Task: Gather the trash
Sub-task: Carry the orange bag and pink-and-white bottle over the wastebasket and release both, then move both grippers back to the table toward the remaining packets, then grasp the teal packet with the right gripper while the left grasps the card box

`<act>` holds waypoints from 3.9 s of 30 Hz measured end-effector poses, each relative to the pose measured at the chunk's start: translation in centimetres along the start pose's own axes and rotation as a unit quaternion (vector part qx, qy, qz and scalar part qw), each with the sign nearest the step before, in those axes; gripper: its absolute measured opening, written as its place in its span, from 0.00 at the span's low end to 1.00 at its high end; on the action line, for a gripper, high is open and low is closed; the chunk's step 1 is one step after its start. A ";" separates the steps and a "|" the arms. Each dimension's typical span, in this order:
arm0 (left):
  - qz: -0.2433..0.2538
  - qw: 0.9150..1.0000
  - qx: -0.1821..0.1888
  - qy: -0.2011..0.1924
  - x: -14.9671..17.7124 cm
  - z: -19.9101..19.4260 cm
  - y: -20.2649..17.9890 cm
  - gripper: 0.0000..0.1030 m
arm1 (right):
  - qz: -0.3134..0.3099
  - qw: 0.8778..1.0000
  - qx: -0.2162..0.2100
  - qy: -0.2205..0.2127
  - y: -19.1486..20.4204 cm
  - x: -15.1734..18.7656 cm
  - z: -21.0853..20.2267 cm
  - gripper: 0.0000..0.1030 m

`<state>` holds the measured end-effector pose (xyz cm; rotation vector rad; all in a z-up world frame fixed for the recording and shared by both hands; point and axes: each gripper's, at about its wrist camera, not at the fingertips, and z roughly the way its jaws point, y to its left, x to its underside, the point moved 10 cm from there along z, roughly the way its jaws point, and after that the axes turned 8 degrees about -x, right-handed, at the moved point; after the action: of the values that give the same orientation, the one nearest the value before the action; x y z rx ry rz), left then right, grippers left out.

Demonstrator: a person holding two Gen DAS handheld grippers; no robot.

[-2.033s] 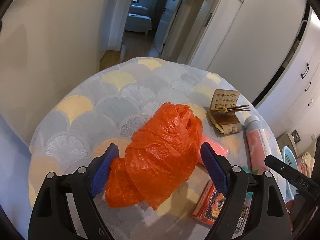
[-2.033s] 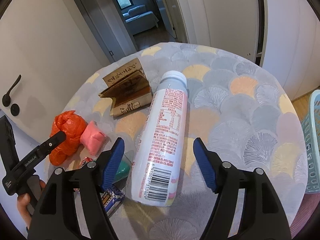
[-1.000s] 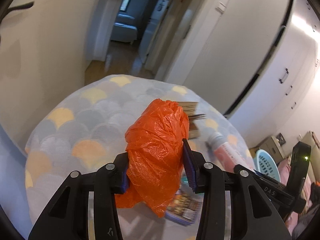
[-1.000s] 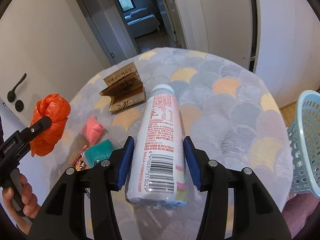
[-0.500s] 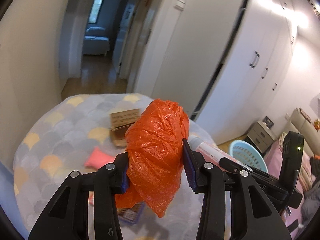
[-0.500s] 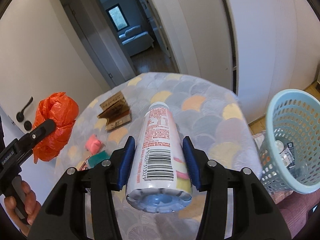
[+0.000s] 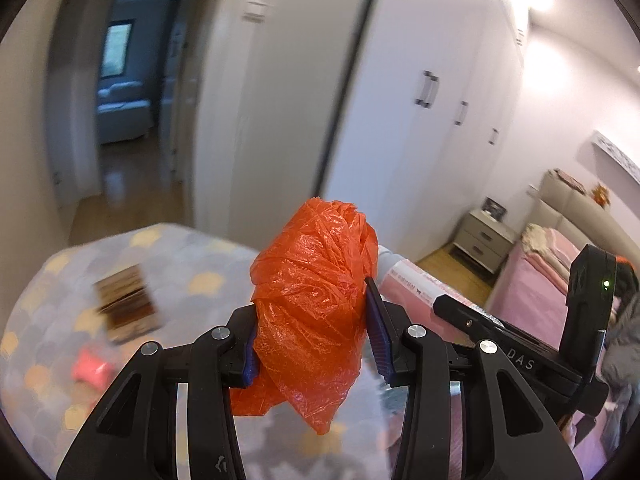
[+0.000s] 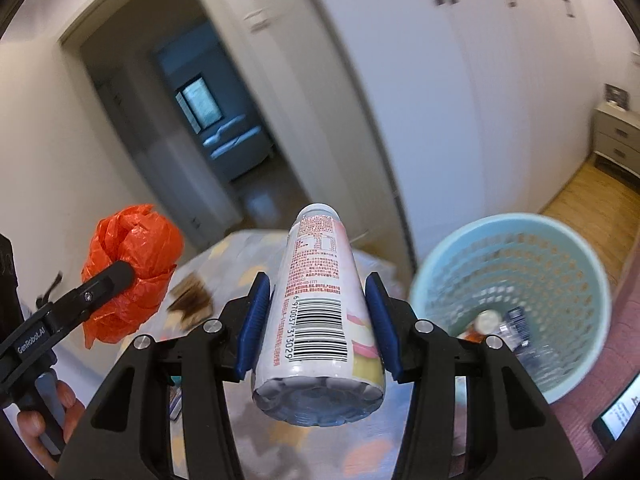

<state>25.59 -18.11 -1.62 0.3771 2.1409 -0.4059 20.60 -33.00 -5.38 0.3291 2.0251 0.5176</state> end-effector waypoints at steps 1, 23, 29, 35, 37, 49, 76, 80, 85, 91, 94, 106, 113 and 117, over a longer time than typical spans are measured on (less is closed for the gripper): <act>0.008 1.000 0.007 -0.001 -0.2 0.4 -1.3 0.40 | 0.005 1.000 0.007 -0.007 -0.9 -0.4 -0.6 0.45; 0.052 0.988 0.075 0.123 8.0 15.6 -14.8 0.40 | 0.093 0.981 0.167 -0.031 -18.6 -1.6 -3.1 0.45; 0.067 0.986 0.079 0.128 8.8 16.7 -16.1 0.51 | 0.089 0.980 0.176 -0.024 -19.2 -1.7 -2.5 0.45; 0.069 0.987 0.086 0.118 8.6 15.5 -15.8 0.61 | 0.081 0.981 0.175 -0.029 -18.8 -1.4 -3.1 0.45; 0.061 0.988 0.089 0.112 8.4 14.6 -15.1 0.64 | 0.081 0.982 0.167 -0.030 -18.4 -1.4 -3.3 0.45; 0.020 0.997 0.054 0.045 5.0 7.6 -9.9 0.76 | 0.041 0.992 0.116 -0.042 -11.4 -2.2 -4.1 0.45; -0.092 0.976 -0.193 0.047 14.8 -5.2 18.7 0.81 | -0.106 0.990 -0.037 0.089 10.3 7.4 7.3 0.45; -0.090 0.976 -0.181 0.083 16.8 -3.2 18.9 0.81 | -0.127 0.984 -0.052 0.117 12.7 9.6 9.0 0.45; -0.084 0.967 -0.210 0.119 18.8 -0.9 19.7 0.80 | -0.147 0.977 -0.060 0.141 14.1 11.2 10.2 0.45; -0.098 0.963 -0.216 0.131 20.3 -0.6 21.3 0.72 | -0.160 0.971 -0.070 0.161 15.5 12.7 11.5 0.50; -0.117 0.960 -0.222 0.125 20.4 -1.5 22.8 0.65 | -0.162 0.968 -0.078 0.174 16.2 13.7 12.2 0.53; -0.196 0.941 -0.260 0.098 19.9 -5.6 30.9 0.60 | -0.193 0.947 -0.115 0.228 21.0 18.6 15.8 0.62; -0.214 0.951 -0.205 0.089 18.6 -5.0 30.3 0.62 | -0.209 0.939 -0.105 0.252 22.5 21.2 18.6 0.65; -0.214 0.953 -0.196 0.090 17.8 -4.2 30.0 0.62 | -0.217 0.938 -0.087 0.257 22.2 22.1 19.9 0.65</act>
<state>25.05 12.74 -18.49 -0.2934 2.4137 -0.1793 27.75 0.43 -19.82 -0.4013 2.4353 0.5334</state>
